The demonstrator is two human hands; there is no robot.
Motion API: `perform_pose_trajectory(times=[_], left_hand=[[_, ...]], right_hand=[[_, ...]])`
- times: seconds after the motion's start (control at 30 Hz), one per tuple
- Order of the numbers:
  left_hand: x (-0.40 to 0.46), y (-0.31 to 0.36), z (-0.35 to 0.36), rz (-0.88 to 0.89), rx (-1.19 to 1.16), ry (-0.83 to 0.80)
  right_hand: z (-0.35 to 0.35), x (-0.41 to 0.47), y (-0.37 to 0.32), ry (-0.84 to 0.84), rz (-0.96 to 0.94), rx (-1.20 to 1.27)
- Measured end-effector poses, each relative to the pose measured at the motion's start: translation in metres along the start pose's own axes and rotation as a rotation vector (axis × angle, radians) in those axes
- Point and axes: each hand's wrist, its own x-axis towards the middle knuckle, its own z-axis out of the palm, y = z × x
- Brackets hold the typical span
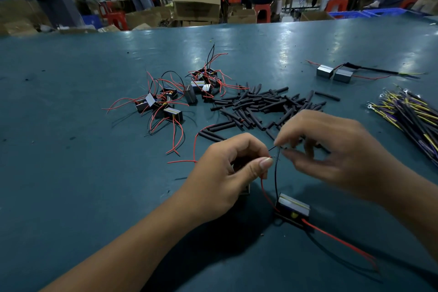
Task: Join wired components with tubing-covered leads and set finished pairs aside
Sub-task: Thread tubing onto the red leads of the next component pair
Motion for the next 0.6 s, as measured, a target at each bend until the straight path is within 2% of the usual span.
perform_pose_trajectory(times=[0.07,0.2,0.3,0.4,0.5,0.53,0.6], left_hand=[[0.000,0.000,-0.001,-0.004,-0.024,-0.012],[0.000,-0.001,0.000,-0.006,-0.037,-0.026],[0.000,-0.001,0.001,-0.007,-0.037,-0.023],[0.000,-0.001,0.002,-0.003,-0.015,-0.012],[0.000,0.000,0.002,0.012,0.005,0.021],[0.000,0.000,0.002,0.020,0.012,0.036],[0.000,0.000,0.002,0.041,0.056,0.060]], right_hand=[[0.001,0.000,0.001,-0.003,-0.154,-0.099],[0.004,0.001,0.001,0.061,-0.256,-0.201],[0.003,0.000,0.002,0.073,-0.278,-0.235],[0.004,0.000,-0.003,0.062,-0.221,-0.202],[0.009,-0.001,-0.013,0.072,-0.012,-0.044],[0.012,-0.001,-0.016,0.089,0.124,0.095],[0.018,0.002,-0.021,0.082,0.485,0.542]])
